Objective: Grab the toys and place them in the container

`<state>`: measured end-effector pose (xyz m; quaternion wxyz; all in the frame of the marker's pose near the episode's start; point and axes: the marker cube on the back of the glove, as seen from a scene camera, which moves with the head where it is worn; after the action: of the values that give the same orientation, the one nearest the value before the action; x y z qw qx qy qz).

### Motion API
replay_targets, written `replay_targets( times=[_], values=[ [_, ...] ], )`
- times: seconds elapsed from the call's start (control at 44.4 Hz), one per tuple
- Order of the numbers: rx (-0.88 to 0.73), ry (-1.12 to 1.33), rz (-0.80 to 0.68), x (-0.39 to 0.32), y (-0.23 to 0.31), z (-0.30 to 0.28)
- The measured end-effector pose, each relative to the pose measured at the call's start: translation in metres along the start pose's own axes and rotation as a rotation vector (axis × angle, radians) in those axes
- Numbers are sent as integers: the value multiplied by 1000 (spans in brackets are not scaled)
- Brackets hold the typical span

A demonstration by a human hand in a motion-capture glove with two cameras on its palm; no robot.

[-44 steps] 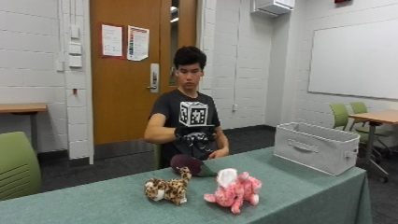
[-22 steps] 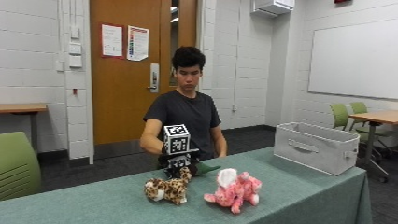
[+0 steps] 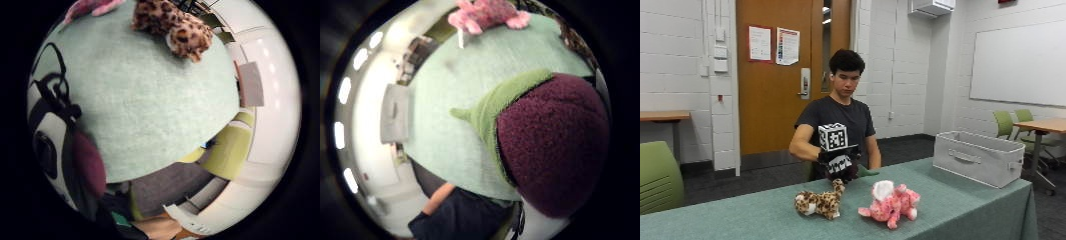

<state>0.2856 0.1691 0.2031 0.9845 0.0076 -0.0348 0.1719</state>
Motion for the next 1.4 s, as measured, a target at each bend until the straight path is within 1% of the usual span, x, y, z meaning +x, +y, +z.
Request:
replay_targets(
  times=[0.113,0.248,0.315,0.45,0.518,0.585,0.698,0.766,0.833,0.923,0.968,1.013,1.103,1.148,1.238,1.283,1.351,1.396],
  values=[
    [63,-98,-5,-9,-21,-25],
    [64,-161,-5,-37,-44,-77],
    [90,-168,-25,-64,-54,-111],
    [180,-169,-81,-149,-75,-182],
    [204,-173,-139,-192,-83,-207],
    [231,-148,-253,-236,-91,-226],
    [244,-75,-426,-341,-88,-251],
    [253,-55,-499,-407,-83,-257],
    [244,-85,-574,-468,-77,-257],
    [233,-78,-770,-545,-57,-245],
    [221,-80,-788,-580,-47,-238],
    [230,-38,-812,-594,-51,-229],
    [228,-22,-956,-579,-83,-215],
    [223,-15,-936,-583,-88,-208],
    [205,48,-838,-593,-94,-191],
    [154,35,-791,-596,-94,-186],
    [32,-13,-708,-599,-93,-182],
    [5,-3,-708,-600,-90,-183]
  ],
)
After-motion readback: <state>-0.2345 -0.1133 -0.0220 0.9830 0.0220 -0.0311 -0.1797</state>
